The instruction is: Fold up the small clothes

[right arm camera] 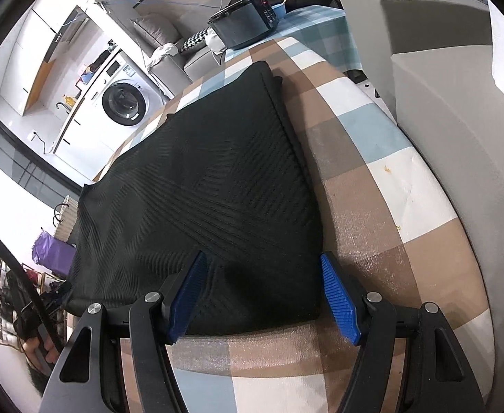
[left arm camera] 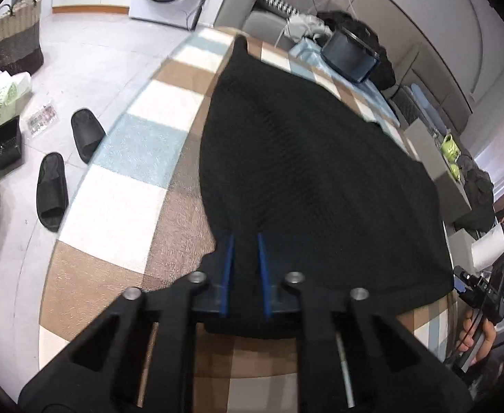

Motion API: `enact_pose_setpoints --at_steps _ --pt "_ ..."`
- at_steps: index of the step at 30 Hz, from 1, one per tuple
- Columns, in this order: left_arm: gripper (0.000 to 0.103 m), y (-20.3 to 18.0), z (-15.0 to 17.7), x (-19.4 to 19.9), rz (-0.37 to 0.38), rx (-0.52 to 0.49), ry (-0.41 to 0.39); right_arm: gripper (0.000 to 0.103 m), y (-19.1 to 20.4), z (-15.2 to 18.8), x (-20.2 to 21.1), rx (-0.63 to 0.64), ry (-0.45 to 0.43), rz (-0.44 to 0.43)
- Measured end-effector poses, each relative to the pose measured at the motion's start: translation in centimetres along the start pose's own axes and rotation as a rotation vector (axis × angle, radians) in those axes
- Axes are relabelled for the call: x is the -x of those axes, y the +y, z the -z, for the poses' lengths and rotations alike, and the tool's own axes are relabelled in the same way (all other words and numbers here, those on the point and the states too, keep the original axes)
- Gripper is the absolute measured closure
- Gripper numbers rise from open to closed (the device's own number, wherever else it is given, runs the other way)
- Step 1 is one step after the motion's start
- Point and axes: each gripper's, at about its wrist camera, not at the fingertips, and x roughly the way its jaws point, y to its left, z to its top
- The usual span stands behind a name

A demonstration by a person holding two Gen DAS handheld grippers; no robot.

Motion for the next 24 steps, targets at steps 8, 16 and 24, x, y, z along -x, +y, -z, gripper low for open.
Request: enact_pose_setpoints --at_steps 8,16,24 --pt "0.1 -0.5 1.0 6.1 0.044 -0.008 -0.131 0.033 0.0 -0.1 0.1 0.017 0.01 0.017" --pt "0.071 3.4 2.8 5.2 0.059 0.122 -0.04 0.033 0.1 0.1 0.2 0.022 0.019 0.022" --pt "0.043 0.8 2.5 4.2 0.05 0.062 0.013 0.033 -0.5 1.7 1.8 -0.068 -0.007 -0.036"
